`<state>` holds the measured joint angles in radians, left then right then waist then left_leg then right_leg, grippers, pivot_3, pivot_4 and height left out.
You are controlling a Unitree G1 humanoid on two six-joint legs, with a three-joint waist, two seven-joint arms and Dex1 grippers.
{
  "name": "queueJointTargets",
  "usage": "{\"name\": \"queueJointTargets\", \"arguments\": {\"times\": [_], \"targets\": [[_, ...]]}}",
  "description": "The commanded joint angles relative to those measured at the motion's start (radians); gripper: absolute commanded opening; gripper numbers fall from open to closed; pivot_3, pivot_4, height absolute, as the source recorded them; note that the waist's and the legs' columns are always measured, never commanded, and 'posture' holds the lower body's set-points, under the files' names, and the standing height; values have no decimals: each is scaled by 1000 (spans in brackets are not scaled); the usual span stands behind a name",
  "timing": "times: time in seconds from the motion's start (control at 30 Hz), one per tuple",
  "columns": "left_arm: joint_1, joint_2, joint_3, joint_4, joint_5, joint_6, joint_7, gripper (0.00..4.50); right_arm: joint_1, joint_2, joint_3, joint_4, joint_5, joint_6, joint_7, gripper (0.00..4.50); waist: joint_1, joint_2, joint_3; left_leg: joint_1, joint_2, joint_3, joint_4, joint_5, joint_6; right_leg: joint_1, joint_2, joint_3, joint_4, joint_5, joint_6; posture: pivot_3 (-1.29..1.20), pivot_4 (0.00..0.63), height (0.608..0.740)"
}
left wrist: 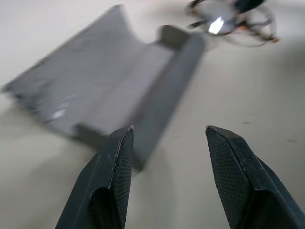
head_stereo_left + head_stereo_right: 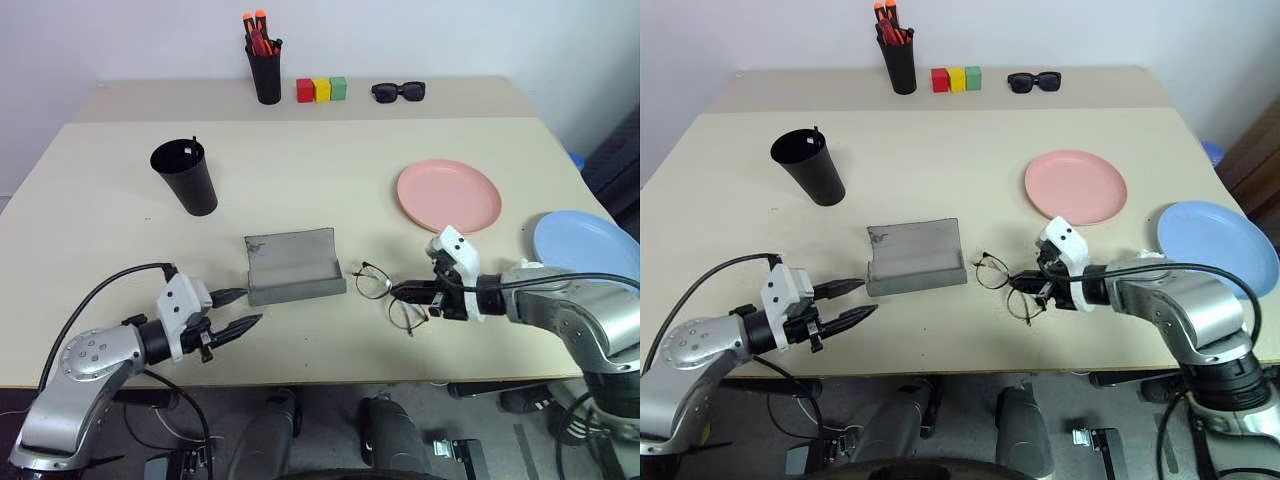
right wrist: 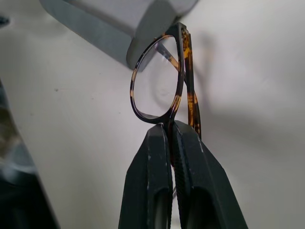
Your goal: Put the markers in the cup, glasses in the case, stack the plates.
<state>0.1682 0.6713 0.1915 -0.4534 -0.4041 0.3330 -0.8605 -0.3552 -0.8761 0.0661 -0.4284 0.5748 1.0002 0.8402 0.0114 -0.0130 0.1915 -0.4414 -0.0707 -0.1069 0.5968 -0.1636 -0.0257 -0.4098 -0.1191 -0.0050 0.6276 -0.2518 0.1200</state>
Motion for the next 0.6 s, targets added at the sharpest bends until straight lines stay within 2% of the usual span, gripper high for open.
{"name": "queueJointTargets", "arguments": {"times": [0.03, 0.17, 0.33, 0.5, 0.6], "targets": [[-1, -14, 58, 11, -8, -26, 41, 2450, -97, -20, 27, -48, -55, -179, 92, 68, -6, 0, 0, 0, 0, 0, 0, 0, 0, 0, 0, 0, 0, 0, 0, 0, 150, 740], [5, -27, 84, 34, -2, -38, 70, 2450, -247, 47, 131, 4, -136, -284, 121, 68, -21, 0, 0, 0, 1, -1, -1, 1, 1, -1, 1, 0, 1, 0, 0, 0, 150, 740], [32, -31, 112, 53, 20, -71, 101, 2450, -471, 301, 346, 203, -308, -440, 112, 68, -31, 0, 0, 0, 0, -1, -1, 1, 1, -2, 1, 0, 2, 0, 0, 0, 150, 740], [75, -34, 130, 6, 7, -71, 113, 2450, -552, 444, 431, 407, -408, -507, 112, 68, -21, 0, 0, 0, -1, -2, -1, 1, 1, -3, 1, 0, 2, 1, 1, 0, 150, 740], [100, -41, 146, -33, -16, -59, 118, 2450, -556, 464, 440, 455, -433, -502, 133, 68, -21, -1, -1, 0, -1, -2, -1, 1, 1, -5, 1, 0, 2, 1, 1, 0, 150, 740]]}}
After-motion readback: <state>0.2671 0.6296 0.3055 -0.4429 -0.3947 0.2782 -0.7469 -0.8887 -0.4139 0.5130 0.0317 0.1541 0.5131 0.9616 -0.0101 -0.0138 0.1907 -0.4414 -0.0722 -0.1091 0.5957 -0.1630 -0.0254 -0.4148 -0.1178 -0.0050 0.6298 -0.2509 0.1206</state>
